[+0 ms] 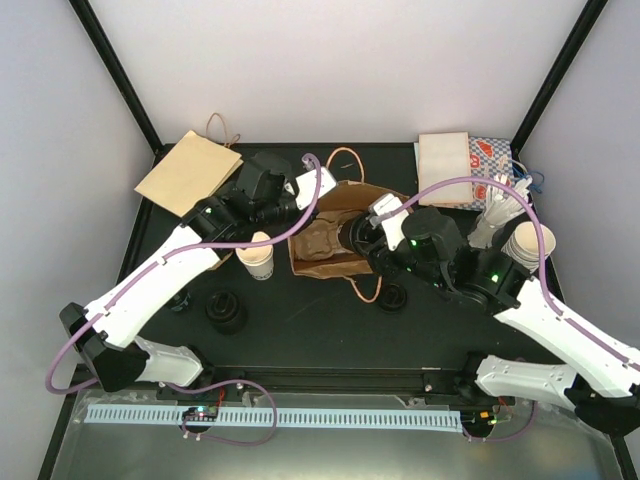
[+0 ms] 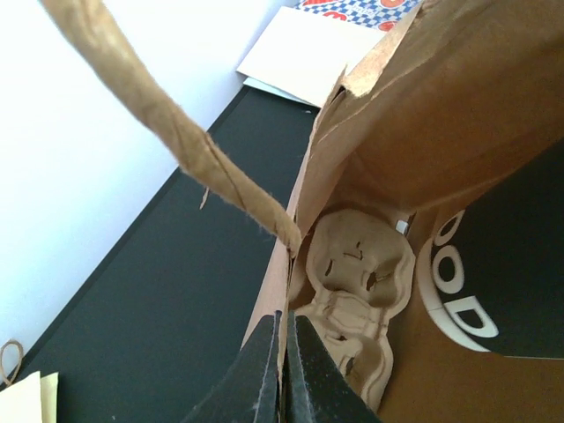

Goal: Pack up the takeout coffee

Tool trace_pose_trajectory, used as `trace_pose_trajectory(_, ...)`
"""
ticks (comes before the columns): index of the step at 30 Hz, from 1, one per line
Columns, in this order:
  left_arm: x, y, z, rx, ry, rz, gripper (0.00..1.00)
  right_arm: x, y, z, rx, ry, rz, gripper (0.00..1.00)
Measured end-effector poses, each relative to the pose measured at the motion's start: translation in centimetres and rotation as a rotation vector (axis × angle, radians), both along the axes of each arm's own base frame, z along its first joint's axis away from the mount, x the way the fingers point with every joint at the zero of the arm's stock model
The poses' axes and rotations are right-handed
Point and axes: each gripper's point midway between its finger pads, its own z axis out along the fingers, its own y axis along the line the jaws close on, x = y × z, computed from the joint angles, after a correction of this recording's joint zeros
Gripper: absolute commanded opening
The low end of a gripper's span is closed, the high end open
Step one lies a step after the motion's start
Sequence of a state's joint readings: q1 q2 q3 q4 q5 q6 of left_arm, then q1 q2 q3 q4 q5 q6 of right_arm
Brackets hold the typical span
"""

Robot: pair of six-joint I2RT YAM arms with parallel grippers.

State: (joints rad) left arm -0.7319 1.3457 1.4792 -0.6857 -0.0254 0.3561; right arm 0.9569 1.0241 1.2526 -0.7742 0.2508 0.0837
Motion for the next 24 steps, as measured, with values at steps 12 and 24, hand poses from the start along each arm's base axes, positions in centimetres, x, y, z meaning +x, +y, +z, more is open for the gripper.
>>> trace_pose_trajectory(12, -2.7, -0.2, -1.6, -0.004, -0.003, -0.051, 0.02, -0.4, 1.7, -4.3, -0.043, 0.026, 0.094, 0.67)
trace_pose_trajectory(24, -4.6, 0.1, -0.3, -0.036, -0.050, -0.074, 0.01, -1.6, 2.4, -5.6, -0.117, -0.065, 0.239, 0.65)
